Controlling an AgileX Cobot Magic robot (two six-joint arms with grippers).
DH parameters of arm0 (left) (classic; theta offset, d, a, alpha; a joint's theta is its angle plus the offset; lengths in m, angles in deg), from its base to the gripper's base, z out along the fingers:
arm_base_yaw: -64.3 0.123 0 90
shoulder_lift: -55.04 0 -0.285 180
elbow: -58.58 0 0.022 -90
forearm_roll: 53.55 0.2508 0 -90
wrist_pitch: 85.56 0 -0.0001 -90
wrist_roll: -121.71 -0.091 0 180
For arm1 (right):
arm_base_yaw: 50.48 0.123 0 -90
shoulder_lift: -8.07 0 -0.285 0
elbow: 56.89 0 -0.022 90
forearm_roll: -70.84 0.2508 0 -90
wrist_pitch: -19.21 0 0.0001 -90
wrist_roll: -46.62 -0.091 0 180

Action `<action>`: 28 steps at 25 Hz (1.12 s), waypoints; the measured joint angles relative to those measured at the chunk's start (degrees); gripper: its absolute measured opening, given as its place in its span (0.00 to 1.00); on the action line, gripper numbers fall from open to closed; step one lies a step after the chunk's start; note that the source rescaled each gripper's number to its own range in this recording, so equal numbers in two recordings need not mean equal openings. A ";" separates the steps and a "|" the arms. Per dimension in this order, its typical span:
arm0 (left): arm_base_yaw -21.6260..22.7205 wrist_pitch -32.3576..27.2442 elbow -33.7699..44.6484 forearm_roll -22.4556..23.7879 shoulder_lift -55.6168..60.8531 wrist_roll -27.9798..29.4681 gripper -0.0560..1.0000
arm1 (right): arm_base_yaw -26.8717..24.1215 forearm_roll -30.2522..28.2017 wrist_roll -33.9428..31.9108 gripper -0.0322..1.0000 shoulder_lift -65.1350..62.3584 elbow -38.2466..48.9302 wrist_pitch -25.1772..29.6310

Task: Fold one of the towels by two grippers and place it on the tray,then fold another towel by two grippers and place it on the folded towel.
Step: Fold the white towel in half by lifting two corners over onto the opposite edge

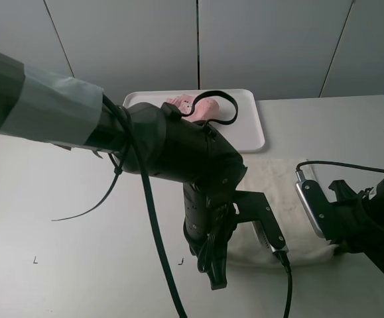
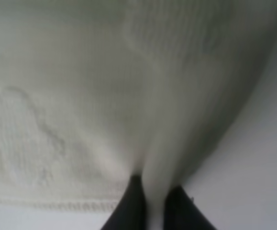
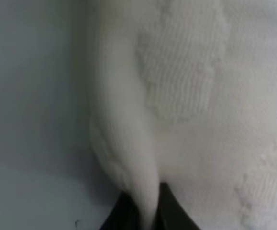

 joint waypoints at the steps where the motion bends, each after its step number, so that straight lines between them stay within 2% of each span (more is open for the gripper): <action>1: 0.00 0.10 0.00 0.00 0.00 0.00 0.07 | 0.00 0.31 -0.53 0.05 0.00 0.00 -0.04; 11: 0.00 2.11 0.00 -1.33 2.03 0.23 0.07 | 0.00 8.75 -3.83 0.05 -5.23 0.72 -0.98; 19: 1.72 3.92 0.00 -2.18 6.80 0.51 0.07 | 0.00 9.50 -17.98 0.05 -18.36 0.85 -0.98; 24: 4.45 7.36 0.00 -2.18 9.35 5.33 0.07 | 0.00 8.17 -26.59 0.05 -24.53 0.85 -1.11; 28: 6.41 9.32 0.00 -2.18 10.90 7.29 0.07 | 0.00 6.12 -36.26 0.05 -24.96 -0.46 -1.00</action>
